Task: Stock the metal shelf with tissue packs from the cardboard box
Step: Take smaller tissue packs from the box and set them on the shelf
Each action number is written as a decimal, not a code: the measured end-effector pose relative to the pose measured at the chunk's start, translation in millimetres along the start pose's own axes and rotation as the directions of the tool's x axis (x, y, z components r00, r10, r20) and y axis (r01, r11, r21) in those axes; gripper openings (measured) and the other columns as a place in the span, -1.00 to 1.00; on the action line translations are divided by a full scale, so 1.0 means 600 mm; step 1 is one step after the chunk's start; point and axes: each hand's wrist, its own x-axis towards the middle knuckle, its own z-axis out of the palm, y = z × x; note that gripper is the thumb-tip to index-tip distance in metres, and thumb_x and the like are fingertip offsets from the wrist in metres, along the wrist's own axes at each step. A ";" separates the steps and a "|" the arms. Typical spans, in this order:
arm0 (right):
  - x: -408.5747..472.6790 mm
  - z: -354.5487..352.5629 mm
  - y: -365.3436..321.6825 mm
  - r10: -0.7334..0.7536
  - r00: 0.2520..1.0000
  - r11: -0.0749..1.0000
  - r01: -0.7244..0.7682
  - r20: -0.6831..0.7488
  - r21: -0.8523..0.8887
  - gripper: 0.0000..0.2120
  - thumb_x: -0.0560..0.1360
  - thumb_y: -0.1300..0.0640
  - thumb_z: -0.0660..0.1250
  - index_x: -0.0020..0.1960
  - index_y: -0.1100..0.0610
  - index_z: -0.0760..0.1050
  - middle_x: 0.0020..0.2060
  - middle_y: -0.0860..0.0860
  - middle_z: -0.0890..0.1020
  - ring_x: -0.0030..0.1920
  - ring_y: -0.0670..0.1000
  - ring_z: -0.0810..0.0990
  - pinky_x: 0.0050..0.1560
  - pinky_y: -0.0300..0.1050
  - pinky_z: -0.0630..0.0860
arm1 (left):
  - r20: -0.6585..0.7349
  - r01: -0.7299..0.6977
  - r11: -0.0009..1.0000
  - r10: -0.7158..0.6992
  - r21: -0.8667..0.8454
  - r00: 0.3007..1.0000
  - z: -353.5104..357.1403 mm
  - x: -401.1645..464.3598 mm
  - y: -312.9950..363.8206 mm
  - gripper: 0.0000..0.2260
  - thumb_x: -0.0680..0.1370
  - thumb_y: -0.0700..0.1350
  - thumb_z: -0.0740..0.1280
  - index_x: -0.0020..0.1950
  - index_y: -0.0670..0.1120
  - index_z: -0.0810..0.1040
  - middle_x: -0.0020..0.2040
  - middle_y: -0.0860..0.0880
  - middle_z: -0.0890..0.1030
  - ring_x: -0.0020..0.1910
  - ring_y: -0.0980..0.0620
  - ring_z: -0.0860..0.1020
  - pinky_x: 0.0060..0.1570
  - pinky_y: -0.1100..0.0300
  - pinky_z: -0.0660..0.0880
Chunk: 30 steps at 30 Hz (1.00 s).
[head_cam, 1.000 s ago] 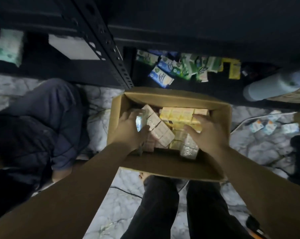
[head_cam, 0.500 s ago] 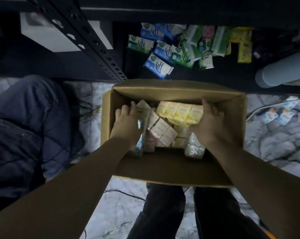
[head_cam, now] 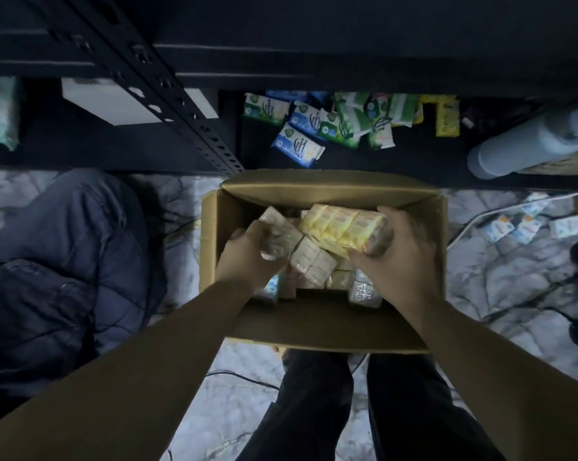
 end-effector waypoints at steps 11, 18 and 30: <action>-0.087 -0.239 -0.123 -0.095 0.990 0.963 0.118 -0.105 0.241 -0.19 0.34 -0.06 0.64 0.48 -0.16 0.33 0.19 -0.22 0.47 0.12 -0.07 0.52 0.14 -0.02 0.53 | -0.315 -0.410 0.880 0.329 -0.241 0.890 -0.176 -0.195 0.163 -0.52 0.36 0.10 0.59 0.25 0.13 0.59 0.18 0.07 0.62 0.16 0.18 0.59 0.12 0.29 0.52; -0.151 -0.466 -0.228 -0.313 0.927 0.916 0.353 -0.208 0.193 -0.17 0.40 -0.07 0.60 0.57 -0.01 0.34 0.11 -0.21 0.42 0.11 0.00 0.50 0.13 -0.08 0.49 | -0.442 -0.627 0.741 0.492 -0.240 0.751 -0.341 -0.337 0.329 -0.55 0.36 0.01 0.62 0.20 0.03 0.63 0.07 0.04 0.60 0.09 0.08 0.60 0.06 0.32 0.47; -0.269 -0.886 -0.441 -0.462 0.721 0.779 0.608 -0.517 0.153 -0.28 0.28 -0.01 0.66 0.40 -0.10 0.51 0.13 -0.15 0.56 0.17 -0.14 0.53 0.16 -0.34 0.40 | -0.608 -0.839 0.445 0.585 -0.313 0.537 -0.625 -0.566 0.632 -0.44 0.37 0.06 0.57 0.31 -0.01 0.50 0.16 0.14 0.63 0.16 0.01 0.66 0.08 0.00 0.65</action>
